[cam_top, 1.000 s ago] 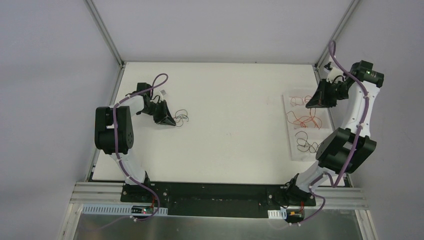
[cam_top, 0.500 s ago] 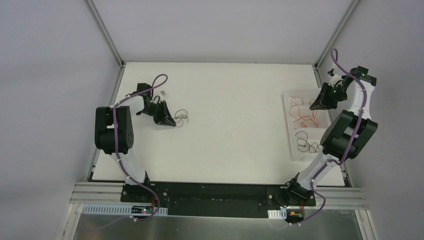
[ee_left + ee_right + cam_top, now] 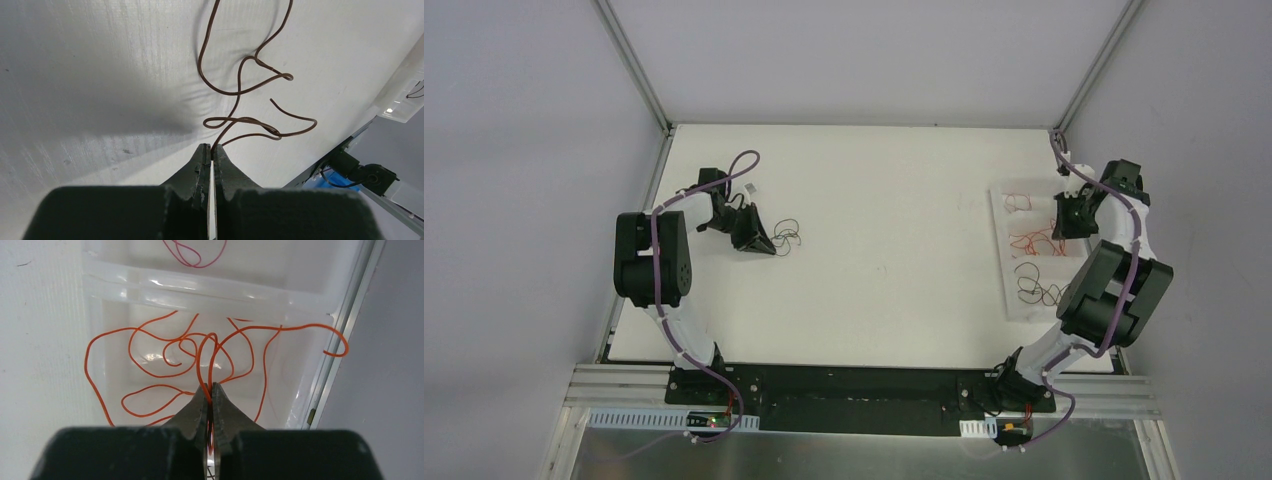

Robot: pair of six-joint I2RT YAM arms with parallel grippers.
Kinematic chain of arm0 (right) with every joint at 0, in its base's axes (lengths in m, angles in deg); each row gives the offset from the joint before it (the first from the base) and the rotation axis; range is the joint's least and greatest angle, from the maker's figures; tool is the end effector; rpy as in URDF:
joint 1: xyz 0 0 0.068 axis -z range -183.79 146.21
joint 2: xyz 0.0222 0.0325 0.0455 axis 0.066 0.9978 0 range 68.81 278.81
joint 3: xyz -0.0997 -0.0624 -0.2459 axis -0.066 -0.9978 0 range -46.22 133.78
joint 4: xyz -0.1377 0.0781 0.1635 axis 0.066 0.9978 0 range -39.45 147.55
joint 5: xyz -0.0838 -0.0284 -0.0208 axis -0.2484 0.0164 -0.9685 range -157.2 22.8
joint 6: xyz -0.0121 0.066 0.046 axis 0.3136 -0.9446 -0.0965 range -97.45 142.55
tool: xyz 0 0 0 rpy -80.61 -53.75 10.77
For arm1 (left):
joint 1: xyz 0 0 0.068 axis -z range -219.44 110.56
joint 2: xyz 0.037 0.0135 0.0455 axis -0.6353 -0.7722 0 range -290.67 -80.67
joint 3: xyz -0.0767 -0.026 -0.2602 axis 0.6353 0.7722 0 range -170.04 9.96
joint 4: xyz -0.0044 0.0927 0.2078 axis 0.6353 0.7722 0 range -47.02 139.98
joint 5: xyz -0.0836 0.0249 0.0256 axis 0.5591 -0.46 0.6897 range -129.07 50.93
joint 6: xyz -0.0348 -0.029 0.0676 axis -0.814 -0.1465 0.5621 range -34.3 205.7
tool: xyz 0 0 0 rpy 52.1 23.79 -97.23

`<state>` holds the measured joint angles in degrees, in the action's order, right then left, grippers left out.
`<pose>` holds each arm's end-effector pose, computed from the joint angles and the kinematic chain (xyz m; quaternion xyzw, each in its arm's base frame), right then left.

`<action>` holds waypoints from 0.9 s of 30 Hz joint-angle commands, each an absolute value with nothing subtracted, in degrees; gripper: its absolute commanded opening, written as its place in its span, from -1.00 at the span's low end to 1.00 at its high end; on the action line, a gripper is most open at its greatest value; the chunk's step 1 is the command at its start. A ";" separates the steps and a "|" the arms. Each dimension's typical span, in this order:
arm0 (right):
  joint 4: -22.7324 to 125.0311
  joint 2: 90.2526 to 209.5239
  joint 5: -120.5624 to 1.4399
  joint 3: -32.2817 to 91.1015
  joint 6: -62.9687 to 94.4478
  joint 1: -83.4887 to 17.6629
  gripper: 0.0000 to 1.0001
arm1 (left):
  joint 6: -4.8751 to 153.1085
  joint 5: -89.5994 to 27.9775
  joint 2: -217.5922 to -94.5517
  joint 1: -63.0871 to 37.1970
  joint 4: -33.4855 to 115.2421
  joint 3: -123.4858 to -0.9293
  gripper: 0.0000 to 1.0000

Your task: Untangle the cables

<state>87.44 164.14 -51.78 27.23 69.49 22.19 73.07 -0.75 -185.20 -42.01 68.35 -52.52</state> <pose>0.3085 -0.1294 0.2327 -0.2091 0.9319 -0.0546 0.2913 0.3324 -0.0289 0.1543 -0.0588 0.9267 -0.3369 0.1560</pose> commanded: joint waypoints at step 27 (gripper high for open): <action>109.89 154.57 -33.57 35.77 55.44 2.46 0.42 | 68.10 17.89 -191.50 -19.51 61.64 -62.05 -0.96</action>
<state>107.55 158.83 -38.06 40.38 59.53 8.05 71.11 9.22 -191.21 -23.50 65.68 -56.67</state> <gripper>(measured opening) 0.702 0.011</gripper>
